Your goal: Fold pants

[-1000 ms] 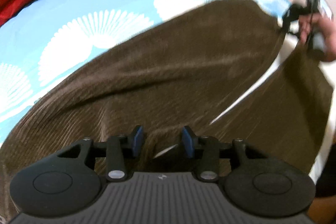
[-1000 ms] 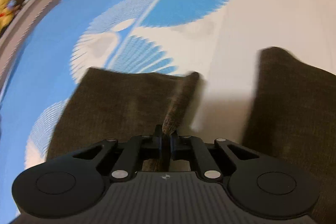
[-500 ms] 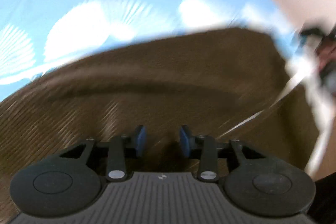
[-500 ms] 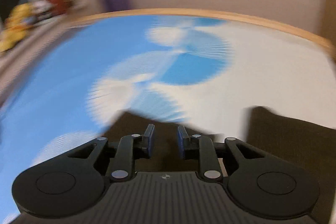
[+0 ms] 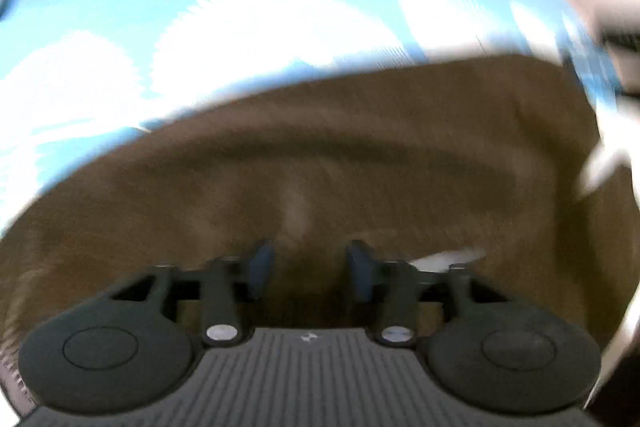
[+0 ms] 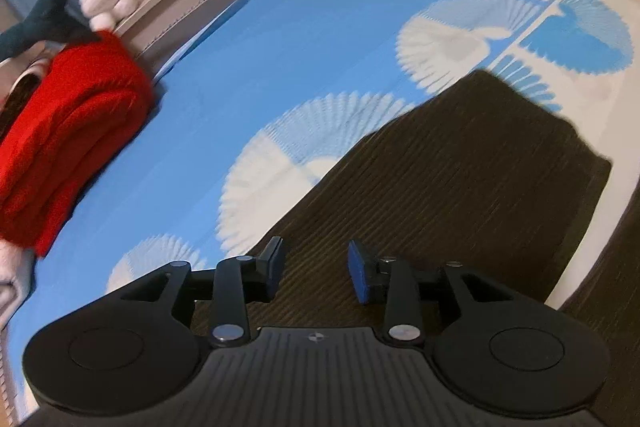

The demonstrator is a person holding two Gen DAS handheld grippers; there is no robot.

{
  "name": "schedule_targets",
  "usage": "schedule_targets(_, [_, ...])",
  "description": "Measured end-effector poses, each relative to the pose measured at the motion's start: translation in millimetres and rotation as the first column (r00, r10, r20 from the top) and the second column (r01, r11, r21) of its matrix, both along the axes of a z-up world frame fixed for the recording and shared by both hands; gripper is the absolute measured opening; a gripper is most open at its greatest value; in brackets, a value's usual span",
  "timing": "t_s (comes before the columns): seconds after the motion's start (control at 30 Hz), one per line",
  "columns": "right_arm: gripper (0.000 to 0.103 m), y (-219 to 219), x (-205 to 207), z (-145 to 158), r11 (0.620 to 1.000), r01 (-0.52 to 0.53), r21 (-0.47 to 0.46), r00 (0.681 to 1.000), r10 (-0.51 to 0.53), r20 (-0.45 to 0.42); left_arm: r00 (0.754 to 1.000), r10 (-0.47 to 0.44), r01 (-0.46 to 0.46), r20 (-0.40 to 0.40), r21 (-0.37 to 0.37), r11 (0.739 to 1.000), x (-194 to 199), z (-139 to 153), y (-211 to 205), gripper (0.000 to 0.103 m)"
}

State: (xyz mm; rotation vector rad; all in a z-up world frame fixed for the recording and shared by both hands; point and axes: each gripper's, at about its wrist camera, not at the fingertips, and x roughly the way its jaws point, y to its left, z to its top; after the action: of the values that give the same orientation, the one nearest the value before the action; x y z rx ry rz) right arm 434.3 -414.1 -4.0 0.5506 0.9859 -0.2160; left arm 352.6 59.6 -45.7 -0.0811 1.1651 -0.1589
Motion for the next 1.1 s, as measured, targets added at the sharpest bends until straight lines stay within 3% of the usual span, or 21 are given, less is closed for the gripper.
schedule_targets(0.07, [0.038,9.3,-4.4,4.6,0.999,-0.03,0.02,1.0,0.03,-0.002,0.984,0.166,-0.171,0.059,0.086,0.982,0.6,12.2,37.9,0.072])
schedule_targets(0.13, [0.038,19.7,-7.8,9.5,0.997,-0.071,0.025,0.997,0.071,0.002,0.936,0.341,-0.35,0.081,0.154,0.924,-2.7,12.1,83.9,0.08])
schedule_targets(0.23, [0.039,30.3,-10.3,13.7,0.991,-0.127,0.037,0.992,0.126,0.009,0.798,0.601,-0.594,0.055,0.243,0.767,-16.2,-0.1,157.7,0.085])
schedule_targets(0.3, [0.039,36.2,-11.4,16.6,0.986,-0.158,0.046,0.987,0.157,0.017,0.727,0.685,-0.667,0.04,0.276,0.692,-26.7,-7.5,195.3,0.087])
schedule_targets(0.33, [0.039,38.5,-11.8,18.2,0.984,-0.171,0.044,0.985,0.17,0.021,0.704,0.71,-0.686,0.021,0.281,0.672,-32.0,-12.7,211.4,0.087])
schedule_targets(0.37, [0.039,40.5,-12.4,19.5,0.983,-0.181,0.038,0.983,0.18,0.023,0.692,0.722,-0.694,-0.006,0.271,0.667,-39.1,-19.3,225.7,0.087])
schedule_targets(0.43, [0.039,43.6,-13.2,20.0,0.981,-0.19,0.027,0.982,0.189,0.02,0.684,0.725,-0.698,-0.077,0.217,0.682,-49.9,-36.5,244.6,0.087])
schedule_targets(0.5, [0.039,44.7,-12.7,18.1,0.981,-0.194,0.028,0.981,0.194,0.014,0.689,0.714,-0.692,-0.128,0.177,0.7,-58.1,-49.8,247.7,0.087])
schedule_targets(0.53, [0.039,45.5,-12.7,16.8,0.98,-0.195,0.026,0.981,0.195,0.01,0.699,0.7,-0.683,-0.146,0.156,0.714,-63.7,-59.7,243.6,0.081])
schedule_targets(0.6, [0.039,47.2,-11.9,15.1,0.98,-0.199,0.02,0.98,0.199,0.006,0.731,0.667,-0.655,-0.142,0.123,0.745,-65.4,-60.1,241.0,0.067])
schedule_targets(0.63, [0.039,48.4,-12.1,15.2,0.979,-0.204,0.014,0.979,0.204,0.007,0.752,0.647,-0.631,-0.127,0.145,0.762,-63.4,-56.3,238.3,0.046])
schedule_targets(0.67, [0.039,49.1,-11.9,15.1,0.977,-0.211,0.006,0.977,0.211,0.007,0.782,0.617,-0.598,-0.094,0.166,0.784,-62.3,-51.0,234.9,0.038])
schedule_targets(0.73, [0.039,50.4,-13.4,16.0,0.976,-0.218,-0.009,0.976,0.219,0.007,0.832,0.554,-0.55,0.027,0.174,0.817,-62.4,-26.2,221.8,0.033])
schedule_targets(0.83, [0.039,49.4,-16.0,18.7,0.974,-0.226,-0.034,0.974,0.226,0.011,0.834,0.53,-0.551,0.154,0.197,0.811,-63.6,-2.2,213.1,0.036])
schedule_targets(0.93, [0.039,49.0,-21.2,25.4,0.97,-0.231,-0.071,0.972,0.234,0.027,0.794,0.601,-0.606,0.091,0.196,0.771,-70.1,0.3,221.1,0.058])
schedule_targets(0.97, [0.039,48.5,-23.4,28.6,0.968,-0.235,-0.083,0.97,0.239,0.037,0.786,0.615,-0.614,0.063,0.198,0.764,-73.1,2.6,222.5,0.059])
schedule_targets(1.0, [0.039,48.0,-25.8,31.9,0.966,-0.24,-0.097,0.968,0.245,0.047,0.788,0.614,-0.61,0.054,0.205,0.765,-77.4,6.7,222.7,0.06])
schedule_targets(1.1, [0.039,44.8,-35.9,45.1,0.955,-0.253,-0.157,0.96,0.268,0.08,0.813,0.58,-0.578,0.044,0.174,0.797,-91.8,15.4,223.5,0.078])
